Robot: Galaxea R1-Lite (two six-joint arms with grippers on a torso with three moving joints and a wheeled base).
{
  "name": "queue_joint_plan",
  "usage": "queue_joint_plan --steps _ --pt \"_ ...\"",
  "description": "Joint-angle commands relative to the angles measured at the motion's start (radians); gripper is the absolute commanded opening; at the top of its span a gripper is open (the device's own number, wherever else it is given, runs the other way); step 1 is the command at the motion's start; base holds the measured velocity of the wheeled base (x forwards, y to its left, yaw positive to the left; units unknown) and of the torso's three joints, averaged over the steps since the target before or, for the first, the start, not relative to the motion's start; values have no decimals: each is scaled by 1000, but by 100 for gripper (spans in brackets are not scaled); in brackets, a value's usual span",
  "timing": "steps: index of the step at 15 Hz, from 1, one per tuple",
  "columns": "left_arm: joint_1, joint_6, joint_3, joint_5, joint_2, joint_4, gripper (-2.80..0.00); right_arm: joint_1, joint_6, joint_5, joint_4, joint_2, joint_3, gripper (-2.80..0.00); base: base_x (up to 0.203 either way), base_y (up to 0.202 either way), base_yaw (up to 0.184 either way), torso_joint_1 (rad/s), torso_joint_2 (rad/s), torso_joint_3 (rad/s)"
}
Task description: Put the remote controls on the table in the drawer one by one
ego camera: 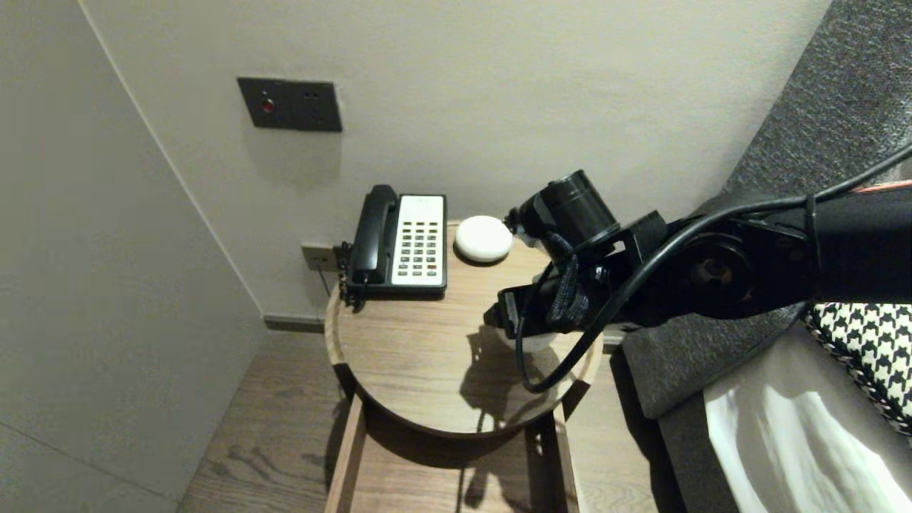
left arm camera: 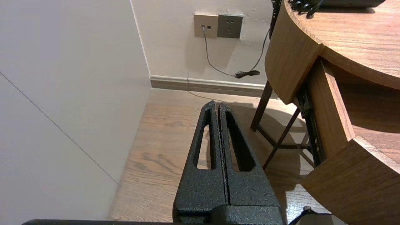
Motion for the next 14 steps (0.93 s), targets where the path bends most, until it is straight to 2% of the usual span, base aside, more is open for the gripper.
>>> queue_joint_plan --steps 1,3,6,10,14 --pt "0 -1 0 1 0 0 -280 20 27 1 45 -43 1 -280 0 0 0 0 0 0" --pt "0 -1 0 1 0 0 -280 51 61 11 84 -62 9 -280 0 0 0 0 0 0" --pt "-1 0 0 1 0 0 -280 102 108 94 118 -107 71 -280 0 0 0 0 0 0" --pt "0 0 0 1 0 0 -280 175 132 101 119 -114 174 -280 0 0 0 0 0 0" --pt "0 -1 0 1 0 0 -280 220 152 126 117 -113 211 -280 0 0 0 0 0 0"
